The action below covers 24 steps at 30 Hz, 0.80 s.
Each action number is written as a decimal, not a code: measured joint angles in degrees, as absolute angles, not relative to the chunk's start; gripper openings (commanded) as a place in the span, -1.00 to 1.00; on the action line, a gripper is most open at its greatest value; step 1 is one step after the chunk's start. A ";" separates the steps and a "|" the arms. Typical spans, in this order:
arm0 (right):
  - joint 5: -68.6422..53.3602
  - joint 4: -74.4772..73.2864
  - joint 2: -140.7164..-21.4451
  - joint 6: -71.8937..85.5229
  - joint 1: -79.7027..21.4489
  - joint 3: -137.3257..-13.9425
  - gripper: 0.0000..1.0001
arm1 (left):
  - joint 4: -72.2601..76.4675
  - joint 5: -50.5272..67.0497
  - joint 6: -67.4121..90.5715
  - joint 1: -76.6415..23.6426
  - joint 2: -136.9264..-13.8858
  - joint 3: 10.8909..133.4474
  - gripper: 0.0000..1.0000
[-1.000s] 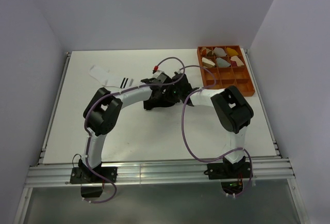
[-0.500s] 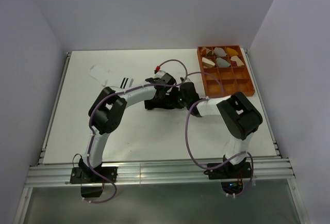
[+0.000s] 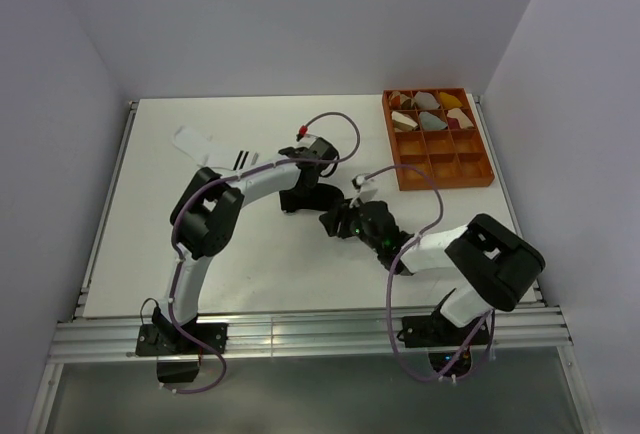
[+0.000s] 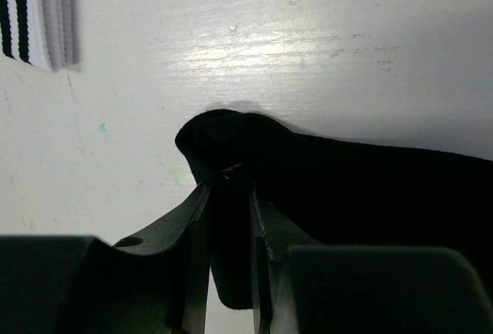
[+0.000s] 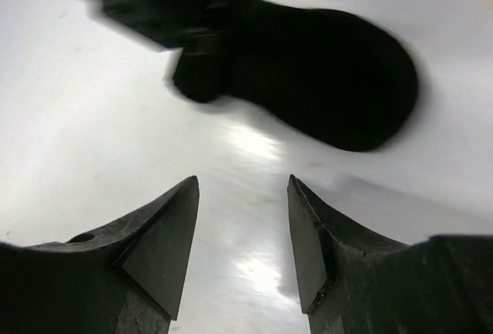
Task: Roll the socks
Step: Roll the sock at the center of the board.
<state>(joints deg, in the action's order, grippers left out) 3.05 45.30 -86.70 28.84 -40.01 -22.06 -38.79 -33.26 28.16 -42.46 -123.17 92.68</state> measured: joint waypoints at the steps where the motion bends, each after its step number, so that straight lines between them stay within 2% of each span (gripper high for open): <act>1: 4.75 45.65 -86.72 27.18 -42.63 -22.48 0.17 | -38.87 -33.01 28.14 -42.39 -123.17 92.73 -0.99; 10: 20.23 48.82 -97.93 10.83 -59.00 -33.89 0.28 | -39.64 -29.69 28.12 -41.30 -123.17 93.49 -0.99; 24: 32.75 47.81 -112.95 2.59 -62.70 -46.87 0.27 | -40.34 -24.32 28.10 -39.42 -122.93 94.17 -0.99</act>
